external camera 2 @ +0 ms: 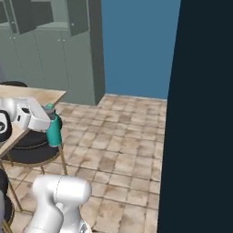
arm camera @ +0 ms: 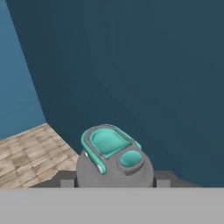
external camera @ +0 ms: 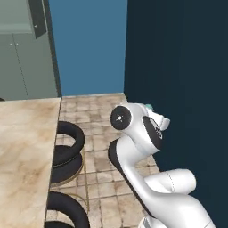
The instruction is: Sort all alcoholic drinks to one cabinet, and non-alcoholic drinks to the other.
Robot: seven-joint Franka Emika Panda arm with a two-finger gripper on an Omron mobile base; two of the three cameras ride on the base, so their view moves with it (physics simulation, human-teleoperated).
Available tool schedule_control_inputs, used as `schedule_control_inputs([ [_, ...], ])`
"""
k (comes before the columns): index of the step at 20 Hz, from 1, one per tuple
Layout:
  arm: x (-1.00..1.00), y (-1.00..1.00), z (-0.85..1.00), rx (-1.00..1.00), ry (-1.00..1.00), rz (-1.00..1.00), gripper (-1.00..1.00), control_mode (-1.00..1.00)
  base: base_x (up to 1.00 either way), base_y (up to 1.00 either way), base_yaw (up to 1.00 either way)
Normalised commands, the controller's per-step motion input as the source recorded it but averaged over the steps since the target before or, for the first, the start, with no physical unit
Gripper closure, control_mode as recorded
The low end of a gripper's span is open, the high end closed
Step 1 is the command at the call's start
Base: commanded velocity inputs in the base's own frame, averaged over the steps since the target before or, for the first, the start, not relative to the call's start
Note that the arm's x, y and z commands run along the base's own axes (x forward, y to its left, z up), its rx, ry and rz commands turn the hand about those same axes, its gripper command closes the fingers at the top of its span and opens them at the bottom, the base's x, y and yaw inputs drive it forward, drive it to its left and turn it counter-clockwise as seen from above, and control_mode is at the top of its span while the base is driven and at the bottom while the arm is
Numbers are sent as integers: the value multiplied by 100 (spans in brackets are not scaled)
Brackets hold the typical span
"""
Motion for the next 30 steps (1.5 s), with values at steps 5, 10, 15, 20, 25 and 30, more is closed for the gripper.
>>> schedule_control_inputs([
  [5,0,0,0,0,0,0,100,100,84,-32,22],
  [10,0,0,0,0,0,0,100,100,80,-37,29],
  [15,0,0,0,0,0,0,100,100,74,-34,34],
  [20,0,0,0,0,0,0,100,100,72,-31,38],
  [25,0,0,0,0,0,0,100,100,75,-29,37],
  [30,0,0,0,0,0,0,100,100,73,-30,36],
])
